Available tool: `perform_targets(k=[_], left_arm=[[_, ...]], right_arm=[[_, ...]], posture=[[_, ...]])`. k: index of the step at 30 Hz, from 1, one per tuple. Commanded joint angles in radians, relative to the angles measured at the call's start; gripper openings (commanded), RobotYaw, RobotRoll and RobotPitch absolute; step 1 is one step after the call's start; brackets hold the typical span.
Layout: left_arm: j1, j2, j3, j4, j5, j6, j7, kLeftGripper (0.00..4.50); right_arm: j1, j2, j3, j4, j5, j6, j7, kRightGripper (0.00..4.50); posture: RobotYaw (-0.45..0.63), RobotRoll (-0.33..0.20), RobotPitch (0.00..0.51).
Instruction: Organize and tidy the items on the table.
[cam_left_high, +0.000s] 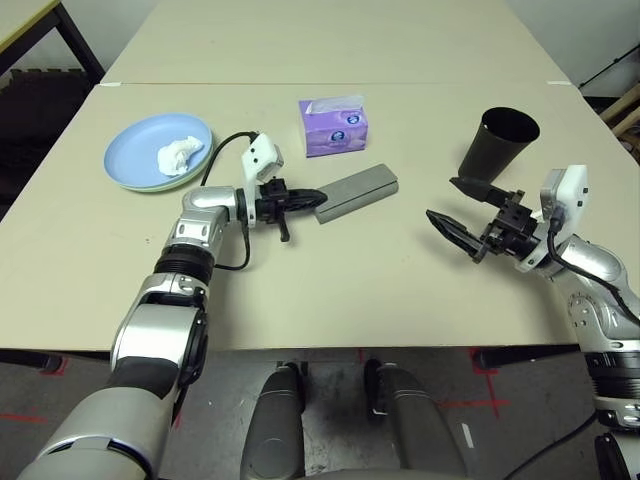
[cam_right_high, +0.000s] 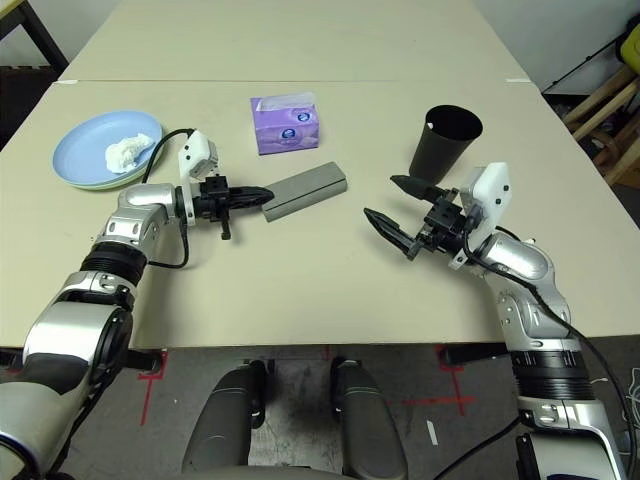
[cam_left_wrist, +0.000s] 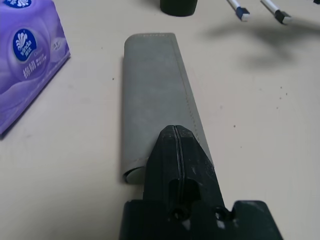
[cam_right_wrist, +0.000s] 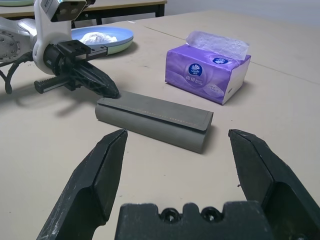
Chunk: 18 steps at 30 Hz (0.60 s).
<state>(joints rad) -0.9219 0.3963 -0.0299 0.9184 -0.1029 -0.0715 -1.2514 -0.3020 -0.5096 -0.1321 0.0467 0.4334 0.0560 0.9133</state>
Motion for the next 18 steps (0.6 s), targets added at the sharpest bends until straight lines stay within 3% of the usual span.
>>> perform_targets(k=[1, 14, 18], left_arm=[[0.018, 0.008, -0.033, 0.021, 0.031, 0.017, -0.002, 0.03], [0.010, 0.030, -0.062, 0.006, 0.035, 0.041, -0.034, 0.03], [-0.008, 0.014, -0.002, -0.006, -0.016, -0.002, 0.009, 0.03]], right_arm=[[0.001, -0.005, -0.005, -0.012, 0.004, 0.002, -0.001, 4.50], [-0.002, -0.004, -0.005, -0.006, 0.001, -0.004, -0.001, 4.50], [-0.005, -0.001, -0.004, 0.000, 0.000, -0.007, 0.000, 4.50]], posture=[[0.03, 0.000, 0.218], [0.03, 0.000, 0.212], [0.04, 0.000, 0.207]])
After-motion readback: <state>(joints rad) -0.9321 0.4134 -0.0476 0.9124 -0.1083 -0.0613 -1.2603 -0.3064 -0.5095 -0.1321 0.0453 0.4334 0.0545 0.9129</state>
